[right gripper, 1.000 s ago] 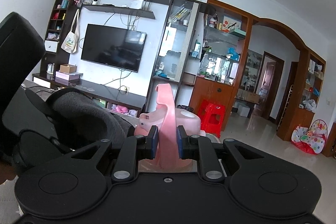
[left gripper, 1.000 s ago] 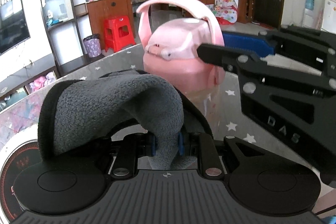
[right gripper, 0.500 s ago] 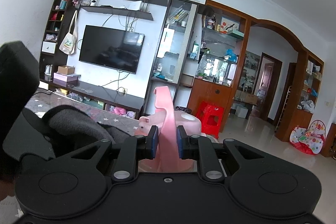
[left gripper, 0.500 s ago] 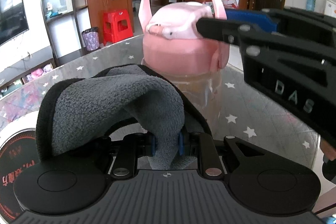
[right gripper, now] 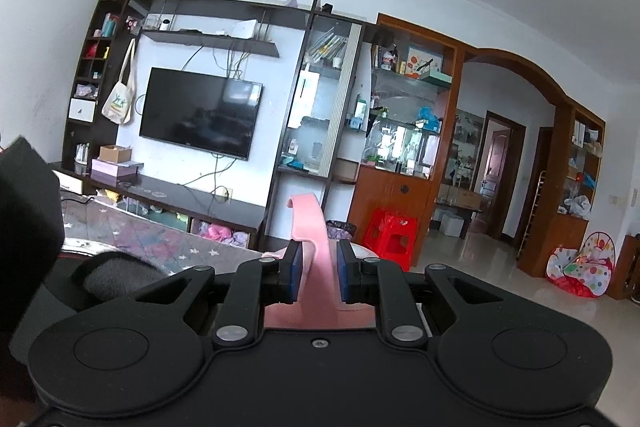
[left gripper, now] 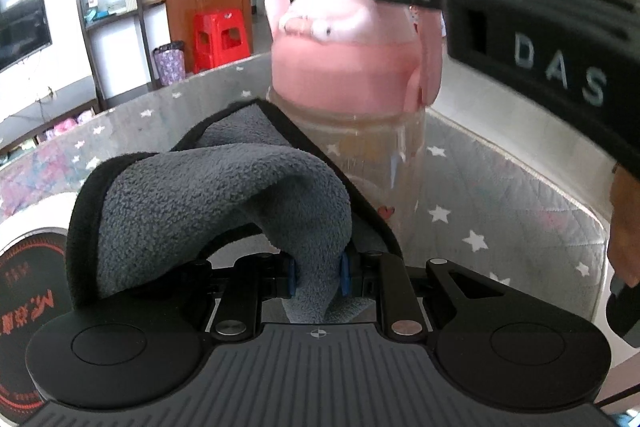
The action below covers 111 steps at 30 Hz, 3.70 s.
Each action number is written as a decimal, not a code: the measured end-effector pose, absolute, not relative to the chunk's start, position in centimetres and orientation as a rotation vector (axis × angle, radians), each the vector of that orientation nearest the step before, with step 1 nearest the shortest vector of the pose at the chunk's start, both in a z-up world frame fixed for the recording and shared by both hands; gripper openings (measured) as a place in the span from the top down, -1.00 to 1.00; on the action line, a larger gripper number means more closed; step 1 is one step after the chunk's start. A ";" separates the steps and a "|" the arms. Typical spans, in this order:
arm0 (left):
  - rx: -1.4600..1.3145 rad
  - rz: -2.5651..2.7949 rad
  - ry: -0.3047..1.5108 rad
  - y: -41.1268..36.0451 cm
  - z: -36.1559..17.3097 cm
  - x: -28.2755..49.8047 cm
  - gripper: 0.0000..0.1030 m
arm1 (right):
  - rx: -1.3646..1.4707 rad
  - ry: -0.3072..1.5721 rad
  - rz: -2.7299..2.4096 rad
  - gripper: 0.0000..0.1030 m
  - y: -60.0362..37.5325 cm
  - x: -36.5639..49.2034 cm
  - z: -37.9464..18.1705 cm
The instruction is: Clean container
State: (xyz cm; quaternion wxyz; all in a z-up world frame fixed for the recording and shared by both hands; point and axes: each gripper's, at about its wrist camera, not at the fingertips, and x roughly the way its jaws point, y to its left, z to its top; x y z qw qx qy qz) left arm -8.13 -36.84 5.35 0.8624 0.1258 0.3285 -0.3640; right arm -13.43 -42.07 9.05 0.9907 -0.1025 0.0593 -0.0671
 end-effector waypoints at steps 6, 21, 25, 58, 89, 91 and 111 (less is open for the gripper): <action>0.265 -0.772 0.730 -37.1 4.2 -8.1 0.61 | -0.235 0.078 -0.159 0.64 -41.8 -12.6 8.4; 0.255 -0.791 0.771 -37.0 3.3 -7.6 0.61 | -0.205 0.077 -0.125 0.63 -41.9 -13.1 8.1; 0.246 -0.779 0.758 -36.4 3.8 -7.6 0.61 | -0.194 0.076 -0.106 0.66 -41.9 -13.3 8.4; 0.186 -0.619 0.718 -26.8 6.8 -12.7 0.61 | -0.245 0.025 0.188 0.68 -35.6 -15.6 11.7; 0.197 -0.799 0.741 -33.4 6.2 -12.8 0.61 | -0.428 0.067 0.056 0.68 -37.3 -14.5 12.6; 0.189 -0.801 0.743 -33.6 6.1 -12.7 0.61 | -0.411 0.071 0.043 0.68 -37.7 -14.2 12.5; 0.117 -0.735 0.853 -31.2 2.6 -10.3 0.61 | -0.250 0.071 -0.001 0.68 -39.4 -13.6 9.7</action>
